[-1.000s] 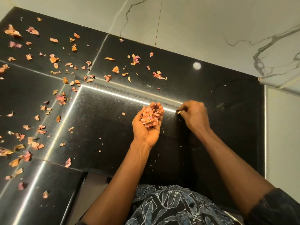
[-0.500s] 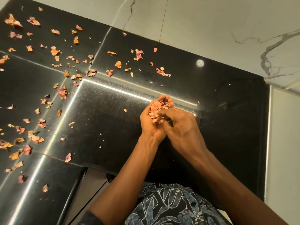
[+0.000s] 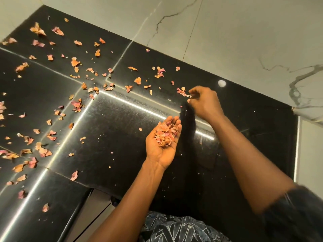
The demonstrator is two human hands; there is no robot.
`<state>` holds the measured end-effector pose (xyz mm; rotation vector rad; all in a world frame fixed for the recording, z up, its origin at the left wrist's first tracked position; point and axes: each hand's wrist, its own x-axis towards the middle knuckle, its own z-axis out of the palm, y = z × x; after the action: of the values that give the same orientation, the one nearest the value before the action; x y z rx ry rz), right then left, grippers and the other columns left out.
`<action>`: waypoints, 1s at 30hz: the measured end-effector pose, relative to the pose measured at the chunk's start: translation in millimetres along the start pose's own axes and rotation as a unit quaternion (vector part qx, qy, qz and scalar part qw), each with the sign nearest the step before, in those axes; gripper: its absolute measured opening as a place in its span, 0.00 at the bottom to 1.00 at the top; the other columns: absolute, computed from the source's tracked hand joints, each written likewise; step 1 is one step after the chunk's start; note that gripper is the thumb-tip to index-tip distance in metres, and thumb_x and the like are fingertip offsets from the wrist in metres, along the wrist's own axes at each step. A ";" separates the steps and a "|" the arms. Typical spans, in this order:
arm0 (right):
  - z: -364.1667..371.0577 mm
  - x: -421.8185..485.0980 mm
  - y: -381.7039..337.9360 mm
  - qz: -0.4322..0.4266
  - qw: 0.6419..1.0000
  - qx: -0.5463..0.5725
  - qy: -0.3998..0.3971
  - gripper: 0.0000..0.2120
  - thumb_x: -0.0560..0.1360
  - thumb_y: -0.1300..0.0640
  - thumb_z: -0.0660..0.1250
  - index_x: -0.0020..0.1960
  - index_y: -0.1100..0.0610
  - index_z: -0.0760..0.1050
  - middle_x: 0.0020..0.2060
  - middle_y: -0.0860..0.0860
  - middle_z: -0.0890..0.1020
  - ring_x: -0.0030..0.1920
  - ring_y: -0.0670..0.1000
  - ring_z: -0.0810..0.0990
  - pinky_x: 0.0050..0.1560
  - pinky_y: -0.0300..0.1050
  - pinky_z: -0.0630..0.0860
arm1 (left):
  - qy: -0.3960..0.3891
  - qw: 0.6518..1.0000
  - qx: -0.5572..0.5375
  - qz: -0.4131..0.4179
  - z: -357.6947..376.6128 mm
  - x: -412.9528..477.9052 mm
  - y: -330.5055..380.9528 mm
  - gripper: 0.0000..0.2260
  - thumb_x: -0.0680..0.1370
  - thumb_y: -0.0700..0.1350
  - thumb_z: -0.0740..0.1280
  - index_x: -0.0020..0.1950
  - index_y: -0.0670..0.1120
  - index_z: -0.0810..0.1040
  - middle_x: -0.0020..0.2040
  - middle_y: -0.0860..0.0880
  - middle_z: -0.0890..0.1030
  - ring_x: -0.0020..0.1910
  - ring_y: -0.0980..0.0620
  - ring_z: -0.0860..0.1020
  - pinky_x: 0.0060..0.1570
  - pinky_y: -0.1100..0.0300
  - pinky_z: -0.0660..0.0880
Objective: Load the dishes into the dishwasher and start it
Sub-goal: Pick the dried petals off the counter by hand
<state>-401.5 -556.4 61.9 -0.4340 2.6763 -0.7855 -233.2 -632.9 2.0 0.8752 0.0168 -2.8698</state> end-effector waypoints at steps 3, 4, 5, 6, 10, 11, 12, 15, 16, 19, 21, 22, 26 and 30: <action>17.6 39.0 4.1 -0.035 0.989 -0.128 -0.066 0.21 0.77 0.60 0.67 0.69 0.53 0.72 0.66 0.55 0.75 0.65 0.60 0.75 0.63 0.56 0.75 | 0.008 1.000 0.007 0.000 -0.6 -1.6 1.1 0.17 0.83 0.43 0.57 0.62 0.34 0.79 0.63 0.36 0.79 0.62 0.40 0.79 0.66 0.49 0.75; 22.9 44.1 4.4 -0.053 0.984 -0.151 -0.075 0.22 0.78 0.60 0.67 0.71 0.53 0.71 0.68 0.55 0.73 0.68 0.62 0.72 0.65 0.56 0.73 | 0.012 1.000 0.008 0.000 -0.7 -2.2 1.4 0.18 0.83 0.43 0.57 0.61 0.34 0.80 0.63 0.36 0.79 0.62 0.40 0.79 0.65 0.49 0.75; 27.3 46.6 4.4 -0.065 0.981 -0.166 -0.078 0.23 0.78 0.61 0.66 0.73 0.54 0.69 0.69 0.55 0.72 0.69 0.62 0.70 0.66 0.57 0.72 | 0.015 1.000 0.010 0.001 -0.5 -1.9 2.1 0.18 0.83 0.43 0.57 0.60 0.34 0.81 0.63 0.36 0.79 0.63 0.40 0.78 0.65 0.49 0.75; 29.6 46.2 4.1 -0.078 0.978 -0.181 -0.068 0.22 0.79 0.62 0.65 0.72 0.54 0.71 0.69 0.55 0.72 0.68 0.61 0.70 0.66 0.57 0.72 | 0.016 1.000 0.010 0.002 -0.1 -1.9 2.4 0.18 0.83 0.44 0.57 0.60 0.34 0.81 0.63 0.36 0.79 0.63 0.40 0.78 0.65 0.49 0.75; 35.9 26.5 15.7 -0.119 0.970 -0.211 0.018 0.10 0.80 0.63 0.61 0.51 0.58 0.81 0.51 0.54 0.77 0.51 0.58 0.77 0.50 0.55 0.78 | 0.018 1.000 0.009 0.007 -0.3 -3.3 1.5 0.17 0.83 0.44 0.57 0.64 0.35 0.77 0.64 0.36 0.78 0.63 0.40 0.78 0.66 0.49 0.75; 36.6 19.8 21.3 -0.114 0.972 -0.203 0.031 0.10 0.79 0.64 0.61 0.48 0.58 0.80 0.48 0.54 0.77 0.48 0.57 0.78 0.48 0.55 0.79 | 0.020 1.000 0.009 0.007 -0.6 -3.1 1.5 0.17 0.83 0.44 0.57 0.65 0.35 0.77 0.63 0.36 0.79 0.63 0.40 0.78 0.66 0.49 0.75; 36.5 12.4 26.5 -0.104 0.976 -0.187 0.035 0.10 0.78 0.64 0.61 0.46 0.58 0.81 0.46 0.54 0.78 0.46 0.56 0.78 0.47 0.55 0.79 | 0.021 1.000 0.008 0.006 -1.2 -2.8 1.5 0.17 0.83 0.44 0.56 0.65 0.35 0.76 0.63 0.36 0.79 0.63 0.40 0.78 0.65 0.49 0.75; 33.6 -9.8 37.7 -0.057 0.992 -0.106 0.031 0.09 0.76 0.64 0.67 0.44 0.54 0.84 0.42 0.51 0.83 0.44 0.52 0.81 0.46 0.52 0.80 | 0.022 1.000 0.008 0.007 -2.1 -1.9 0.8 0.17 0.83 0.45 0.56 0.64 0.35 0.77 0.62 0.36 0.79 0.62 0.40 0.78 0.63 0.49 0.77; 31.2 -18.1 38.6 -0.033 0.997 -0.058 0.032 0.08 0.76 0.63 0.69 0.44 0.53 0.85 0.40 0.49 0.84 0.42 0.49 0.82 0.45 0.49 0.81 | 0.022 1.000 0.012 0.006 -2.6 -1.4 0.5 0.17 0.83 0.45 0.56 0.63 0.35 0.78 0.62 0.37 0.79 0.62 0.41 0.79 0.64 0.50 0.76; 19.9 -55.6 31.4 0.035 0.995 0.086 0.031 0.06 0.76 0.61 0.73 0.45 0.51 0.86 0.36 0.40 0.83 0.37 0.39 0.82 0.36 0.31 0.76 | 0.025 0.999 0.024 0.003 -3.2 -0.4 -1.7 0.17 0.83 0.45 0.57 0.61 0.35 0.78 0.62 0.36 0.79 0.61 0.40 0.79 0.67 0.49 0.73; 13.2 -85.0 19.4 0.023 0.991 0.130 0.024 0.07 0.75 0.61 0.74 0.45 0.50 0.85 0.37 0.39 0.84 0.40 0.37 0.82 0.37 0.27 0.74 | 0.025 0.999 0.031 0.004 -3.6 1.4 -3.3 0.17 0.84 0.45 0.57 0.61 0.35 0.78 0.62 0.36 0.79 0.62 0.40 0.79 0.70 0.48 0.71; 11.0 -98.3 12.5 0.008 0.990 0.142 0.015 0.07 0.75 0.61 0.74 0.46 0.49 0.85 0.38 0.40 0.84 0.41 0.37 0.82 0.39 0.27 0.75 | 0.024 0.999 0.034 0.003 -3.9 2.6 -4.6 0.17 0.84 0.45 0.56 0.61 0.36 0.79 0.62 0.37 0.79 0.61 0.41 0.79 0.70 0.49 0.70; 14.8 -132.9 -11.2 -0.073 0.990 0.115 -0.039 0.13 0.74 0.64 0.73 0.52 0.49 0.85 0.46 0.42 0.84 0.47 0.41 0.82 0.51 0.39 0.80 | 0.019 0.999 0.032 -0.022 -1.4 4.6 -8.5 0.17 0.83 0.46 0.56 0.62 0.38 0.78 0.62 0.39 0.79 0.61 0.43 0.79 0.68 0.51 0.72; 11.6 -135.7 -26.8 -0.143 0.988 0.056 -0.032 0.16 0.74 0.64 0.71 0.59 0.51 0.83 0.52 0.45 0.85 0.52 0.44 0.82 0.56 0.45 0.80 | 0.017 0.999 0.029 -0.032 3.7 3.3 -8.2 0.15 0.82 0.44 0.58 0.60 0.38 0.79 0.60 0.39 0.80 0.61 0.43 0.79 0.67 0.51 0.73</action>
<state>-269.3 -532.9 96.7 -0.8113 2.5266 -0.9780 -239.1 -625.4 3.0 0.9506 -0.0367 -2.9292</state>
